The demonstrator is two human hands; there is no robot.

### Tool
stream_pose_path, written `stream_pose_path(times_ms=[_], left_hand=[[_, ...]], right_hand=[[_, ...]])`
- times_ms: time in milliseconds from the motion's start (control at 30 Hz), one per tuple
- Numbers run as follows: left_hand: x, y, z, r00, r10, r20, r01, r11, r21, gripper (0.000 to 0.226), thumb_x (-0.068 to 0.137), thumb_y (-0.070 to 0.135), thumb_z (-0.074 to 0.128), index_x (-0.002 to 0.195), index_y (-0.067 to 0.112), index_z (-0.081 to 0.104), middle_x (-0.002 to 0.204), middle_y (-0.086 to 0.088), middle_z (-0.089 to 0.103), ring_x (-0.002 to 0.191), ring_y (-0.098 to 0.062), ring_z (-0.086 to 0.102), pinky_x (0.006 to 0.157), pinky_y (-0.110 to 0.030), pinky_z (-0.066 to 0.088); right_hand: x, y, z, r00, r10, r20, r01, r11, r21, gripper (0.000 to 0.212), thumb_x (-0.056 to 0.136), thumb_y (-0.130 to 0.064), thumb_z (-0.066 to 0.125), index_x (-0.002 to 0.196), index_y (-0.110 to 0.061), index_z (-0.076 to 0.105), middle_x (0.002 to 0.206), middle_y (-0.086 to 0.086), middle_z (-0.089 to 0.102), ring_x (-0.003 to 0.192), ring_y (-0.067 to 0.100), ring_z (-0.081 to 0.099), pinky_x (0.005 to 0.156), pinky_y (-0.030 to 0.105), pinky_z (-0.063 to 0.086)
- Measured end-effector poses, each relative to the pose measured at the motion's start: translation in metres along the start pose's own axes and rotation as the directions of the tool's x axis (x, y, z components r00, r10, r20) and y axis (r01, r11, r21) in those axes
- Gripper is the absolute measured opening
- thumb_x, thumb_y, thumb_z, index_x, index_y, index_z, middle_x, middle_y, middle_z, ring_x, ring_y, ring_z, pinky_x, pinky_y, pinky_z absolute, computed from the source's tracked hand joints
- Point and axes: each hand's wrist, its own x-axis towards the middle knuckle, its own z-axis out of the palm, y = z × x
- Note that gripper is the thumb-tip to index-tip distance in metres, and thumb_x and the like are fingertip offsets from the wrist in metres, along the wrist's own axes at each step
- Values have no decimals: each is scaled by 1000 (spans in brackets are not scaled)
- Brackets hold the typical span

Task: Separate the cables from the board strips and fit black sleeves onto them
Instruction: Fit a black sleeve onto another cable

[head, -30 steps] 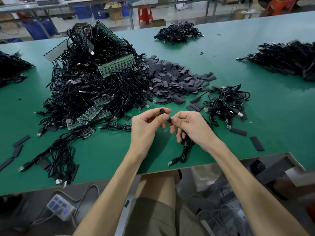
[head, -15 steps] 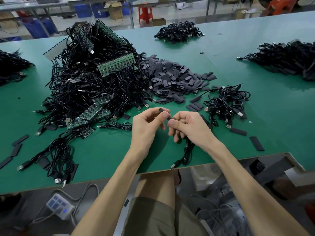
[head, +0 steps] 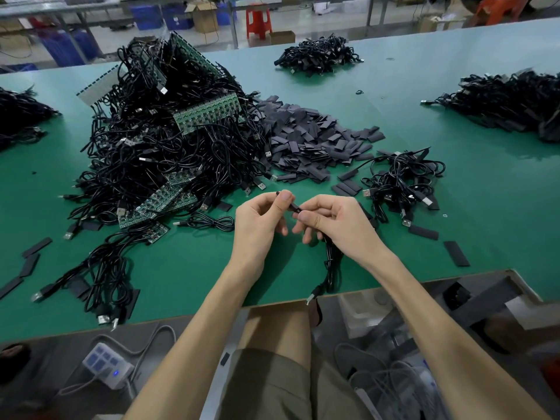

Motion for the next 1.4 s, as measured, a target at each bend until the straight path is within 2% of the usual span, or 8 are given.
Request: stream_pose_path(times_ms=[133,267,433,800,1133,1267,1333,1400], left_hand=[[2,0,1,1000,-7,12,8,1000,-17,27,97,30,69,103,3,69,85,-3,75,49,-13,51,57,-21,46],[2,0,1,999,-11,40,10,1000,7,26,99,27,67,101,1,66,85,-4,74,48,-13,52,56,-21,46],[1,0,0,998,-8,67,7,1000,19,27,97,29,69,99,2,66,93,-22,70,48,-14,51,59,-22,47],[1,-1,0,997,41,70,-43,999,29,14,98,22,67,104,10,68,94,-16,73,48,-17,51,54,-22,45],[0,3,0,998,51,-35,-51,999,1,24,106,22,55,103,10,76,92,-7,77,41,-18,49,51,-23,44],[0,5,-2,990,65,-129,-72,996,-51,24,106,22,55,104,11,76,94,-8,76,39,-18,51,49,-23,45],[-1,6,-4,985,60,-161,-73,994,-76,23,106,25,55,106,14,76,95,-7,77,42,-18,55,51,-25,47],[-1,6,-4,988,38,-149,-53,994,-94,22,106,26,56,109,15,75,97,-6,77,48,-18,59,55,-27,49]], right_hand=[[0,2,0,999,-10,-32,9,1000,-25,11,99,-11,67,94,-2,70,74,6,76,57,20,67,54,23,45],[-1,2,1,998,-17,-52,16,999,-29,12,98,-12,68,90,-4,70,73,7,75,55,21,67,56,22,47],[0,1,0,997,-11,-77,10,1000,-16,12,97,-11,70,89,-2,70,71,9,75,54,23,66,59,27,53],[0,5,-1,997,11,-83,-13,1000,-23,9,94,-7,73,87,-5,68,71,9,75,54,21,66,60,26,53],[0,5,0,997,-6,-83,2,999,-39,13,91,-18,79,91,-7,72,75,7,76,61,17,68,64,27,57],[-1,5,-1,993,-56,-104,36,981,-192,13,93,-29,76,89,-17,78,82,4,72,72,16,60,72,29,48],[-1,4,0,993,-66,-97,40,968,-249,13,94,-31,74,87,-21,79,84,9,68,70,18,52,68,28,42],[0,3,3,996,-61,-63,43,967,-250,16,96,-29,72,84,-20,78,79,11,69,62,11,45,63,27,38]])
